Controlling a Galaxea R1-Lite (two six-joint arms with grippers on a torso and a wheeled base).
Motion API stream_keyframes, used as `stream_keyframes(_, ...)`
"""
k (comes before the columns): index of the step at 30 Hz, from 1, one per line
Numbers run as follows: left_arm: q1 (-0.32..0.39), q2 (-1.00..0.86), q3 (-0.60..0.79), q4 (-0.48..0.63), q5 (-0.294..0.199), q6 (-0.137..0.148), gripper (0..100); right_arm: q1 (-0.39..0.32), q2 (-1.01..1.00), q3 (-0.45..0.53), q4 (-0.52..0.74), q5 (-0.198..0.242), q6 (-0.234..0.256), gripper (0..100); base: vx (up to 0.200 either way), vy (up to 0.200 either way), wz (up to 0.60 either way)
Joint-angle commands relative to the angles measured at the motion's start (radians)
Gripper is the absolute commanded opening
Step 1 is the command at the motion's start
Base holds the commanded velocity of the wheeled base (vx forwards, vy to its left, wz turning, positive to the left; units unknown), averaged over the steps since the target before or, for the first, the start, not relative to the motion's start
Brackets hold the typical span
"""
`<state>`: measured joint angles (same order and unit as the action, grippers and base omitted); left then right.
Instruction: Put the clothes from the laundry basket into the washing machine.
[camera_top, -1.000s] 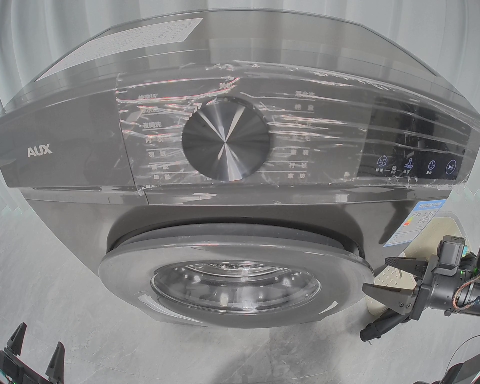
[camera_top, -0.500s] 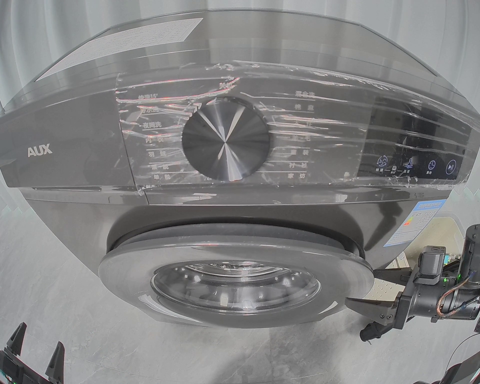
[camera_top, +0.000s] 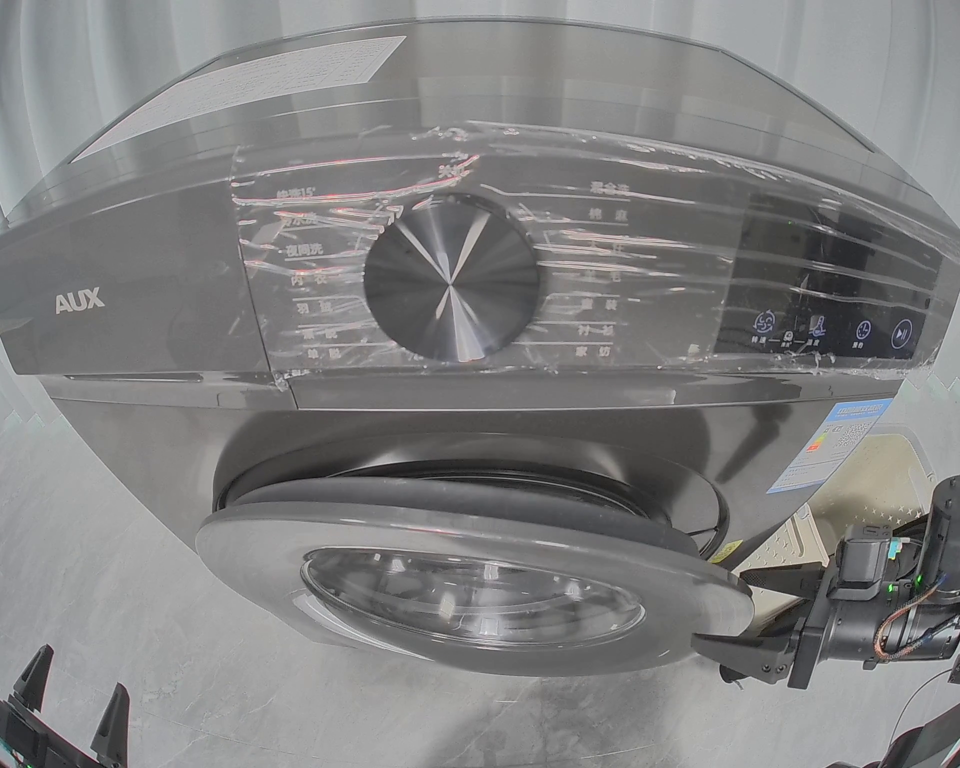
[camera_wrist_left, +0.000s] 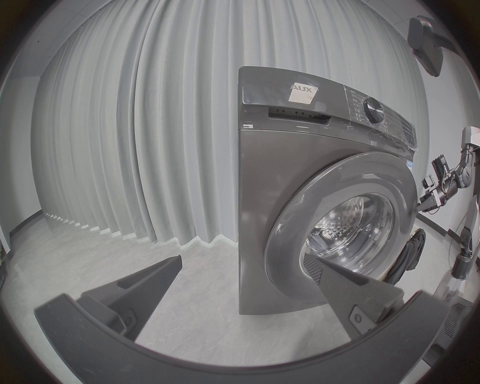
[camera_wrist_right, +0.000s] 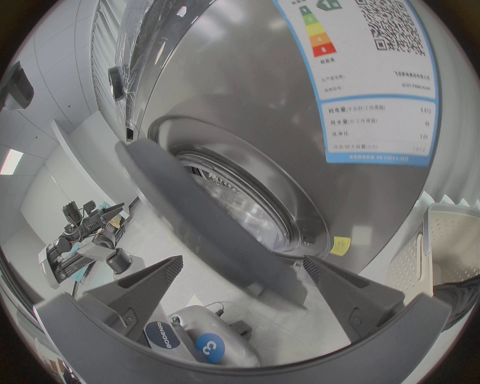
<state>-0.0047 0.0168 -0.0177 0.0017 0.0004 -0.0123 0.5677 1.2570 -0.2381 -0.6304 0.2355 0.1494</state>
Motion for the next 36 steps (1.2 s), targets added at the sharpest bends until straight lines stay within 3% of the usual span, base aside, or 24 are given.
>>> stream_keyframes(1, 0.0, -0.015, 0.016, -0.002, -0.002, -0.001, 100, -0.006, 0.018, -0.046, -0.003, -0.005, 0.001, 100, -0.2, 0.0, 0.0)
stream_keyframes(8, 0.0, -0.015, 0.016, -0.002, -0.002, -0.001, 100, 0.003, 0.081, -0.095, -0.003, -0.005, 0.004, 100, -0.2, 0.0, 0.0)
stream_keyframes(23, 0.0, -0.015, 0.016, -0.002, -0.002, -0.001, 100, 0.017, 0.058, -0.049, -0.003, -0.002, 0.003, 100, 0.0, 0.0, 0.0)
stream_keyframes(29, 0.0, -0.015, 0.016, 0.0, -0.002, -0.001, 100, 0.024, 0.084, -0.078, -0.012, -0.004, 0.006, 100, -0.2, 0.0, 0.0)
stream_keyframes(36, 0.0, -0.015, 0.016, -0.002, 0.0, 0.0, 100, 0.037, 0.145, -0.064, -0.063, -0.004, 0.003, 100, 0.0, 0.0, 0.0)
